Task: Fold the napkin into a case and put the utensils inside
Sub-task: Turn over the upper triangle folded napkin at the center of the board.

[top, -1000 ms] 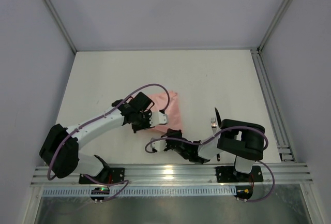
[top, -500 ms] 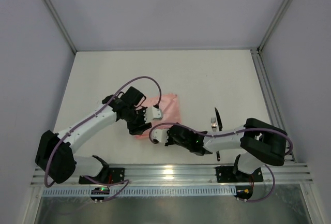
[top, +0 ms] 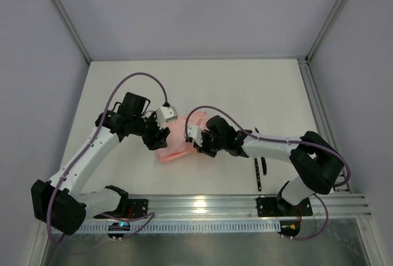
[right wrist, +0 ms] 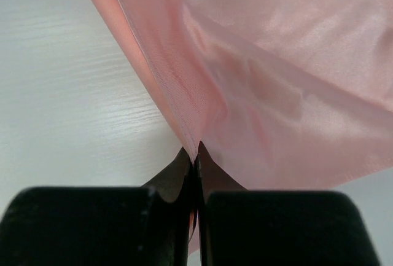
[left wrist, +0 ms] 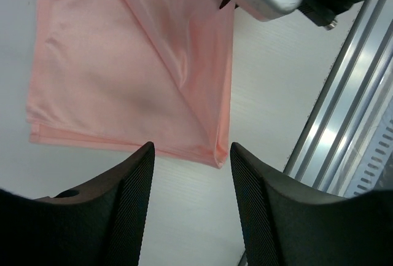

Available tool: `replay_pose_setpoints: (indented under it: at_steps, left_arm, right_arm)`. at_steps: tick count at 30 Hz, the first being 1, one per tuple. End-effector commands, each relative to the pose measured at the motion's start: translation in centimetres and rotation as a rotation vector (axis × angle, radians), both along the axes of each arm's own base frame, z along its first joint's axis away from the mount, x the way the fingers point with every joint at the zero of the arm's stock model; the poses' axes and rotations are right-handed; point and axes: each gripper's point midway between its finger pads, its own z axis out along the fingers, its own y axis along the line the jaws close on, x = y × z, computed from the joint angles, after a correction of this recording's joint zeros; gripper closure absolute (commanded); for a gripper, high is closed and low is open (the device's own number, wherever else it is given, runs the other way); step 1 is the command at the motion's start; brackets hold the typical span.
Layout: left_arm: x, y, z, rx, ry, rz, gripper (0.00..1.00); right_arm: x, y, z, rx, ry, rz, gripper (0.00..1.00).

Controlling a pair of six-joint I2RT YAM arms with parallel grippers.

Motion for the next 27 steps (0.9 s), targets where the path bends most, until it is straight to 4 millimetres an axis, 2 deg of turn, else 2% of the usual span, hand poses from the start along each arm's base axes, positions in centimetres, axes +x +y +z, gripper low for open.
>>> replay_pose_setpoints:
  at_steps: [1, 3, 4, 6, 9, 10, 12, 13, 14, 16, 17, 20, 21, 24, 26, 27]
  left_arm:
    - [0.6, -3.5, 0.5, -0.192, -0.013, -0.07, 0.45]
    - [1.0, -4.0, 0.1, -0.207, -0.016, -0.095, 0.41]
    - [1.1, -4.2, 0.4, -0.216, -0.046, -0.134, 0.24]
    - [1.0, -4.2, 0.7, -0.206, -0.072, -0.189, 0.16]
    - [0.5, -3.2, 0.0, -0.105, -0.105, -0.266, 0.15]
    - [-0.4, -2.3, -1.0, -0.026, -0.066, -0.274, 0.08]
    - [-1.0, -0.8, -0.7, 0.054, -0.117, -0.322, 0.08]
    - [-1.3, 0.6, -0.7, 0.118, -0.149, -0.348, 0.07]
    - [-3.1, 2.5, -1.0, 0.202, -0.165, -0.485, 0.06]
    - [-4.1, 4.0, 0.2, 0.247, -0.277, -0.54, 0.01]
    - [-3.7, 4.1, 0.5, 0.27, -0.357, -0.597, 0.01]
    - [-3.1, 3.1, -0.1, 0.289, -0.463, -0.609, 0.01]
    - [-2.9, 2.0, -1.2, 0.281, -0.483, -0.606, 0.01]
    - [-3.5, 0.0, -2.1, 0.237, -0.507, -0.632, 0.01]
    - [-4.3, -0.2, -3.4, 0.247, -0.497, -0.663, 0.01]
    - [-3.7, -0.7, -3.5, 0.267, -0.54, -0.662, 0.01]
  right_arm:
    - [-1.7, 1.3, 0.5, 0.081, 0.17, 0.063, 0.96]
    - [-1.5, 1.4, 0.6, 0.102, 0.21, 0.06, 0.96]
    - [-1.5, 1.4, 0.6, 0.105, 0.222, 0.062, 0.96]
    - [-1.2, 1.5, 0.8, 0.128, 0.258, 0.061, 0.96]
    - [-0.4, 1.3, 0.8, 0.164, 0.304, 0.04, 0.96]
    - [-0.5, 1.4, 0.6, 0.163, 0.321, 0.046, 0.96]
    - [-0.4, 1.6, 0.7, 0.16, 0.336, 0.043, 0.96]
    - [-0.5, 1.8, 0.7, 0.166, 0.351, 0.046, 0.96]
    - [-0.4, 2.1, 0.8, 0.178, 0.353, 0.048, 0.96]
    - [-0.3, 2.2, 0.7, 0.178, 0.366, 0.028, 0.96]
    - [-0.1, 2.2, 0.7, 0.179, 0.365, 0.02, 0.96]
    - [0.2, 2.1, 0.7, 0.19, 0.336, -0.002, 0.96]
    - [0.2, 2.0, 0.7, 0.188, 0.336, -0.005, 0.96]
    - [-0.1, 1.6, 0.8, 0.169, 0.339, 0.003, 0.96]
    - [-0.2, 1.6, 1.1, 0.164, 0.341, 0.012, 0.96]
    - [-0.1, 1.7, 1.4, 0.173, 0.335, 0.016, 0.96]
